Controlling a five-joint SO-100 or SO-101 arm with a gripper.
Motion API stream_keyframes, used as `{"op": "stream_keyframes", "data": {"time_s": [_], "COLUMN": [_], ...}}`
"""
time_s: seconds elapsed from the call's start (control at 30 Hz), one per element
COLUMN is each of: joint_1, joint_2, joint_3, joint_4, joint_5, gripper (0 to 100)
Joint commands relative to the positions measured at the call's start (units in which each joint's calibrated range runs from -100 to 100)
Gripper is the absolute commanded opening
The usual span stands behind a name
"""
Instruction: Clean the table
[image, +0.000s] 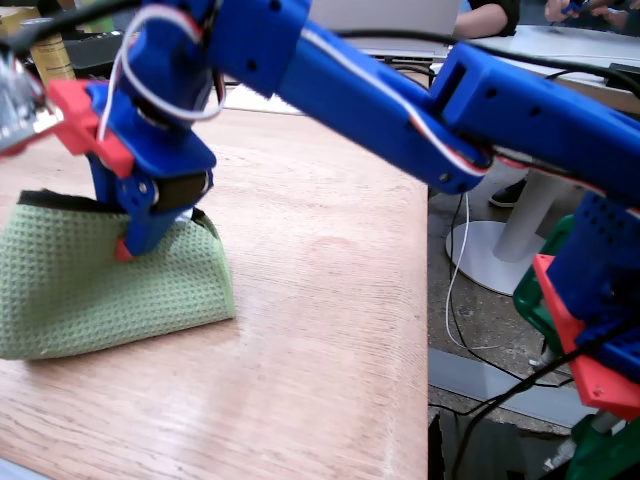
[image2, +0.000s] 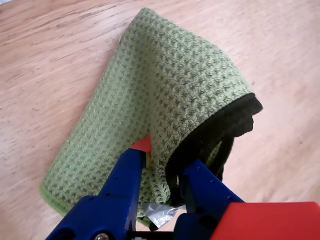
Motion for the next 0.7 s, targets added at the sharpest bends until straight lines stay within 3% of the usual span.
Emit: {"op": "stream_keyframes", "data": {"time_s": [0.0,0.37,0.67], "joint_1": [-2.4,-0.2,29.6], "joint_2": [4.2,8.1,8.1], "joint_3": [-2.7,-2.7,-2.7], "joint_4": [-7.3,-9.9,-11.2], "joint_5": [0.1,0.2,0.3], "gripper": [0,0,0]}}
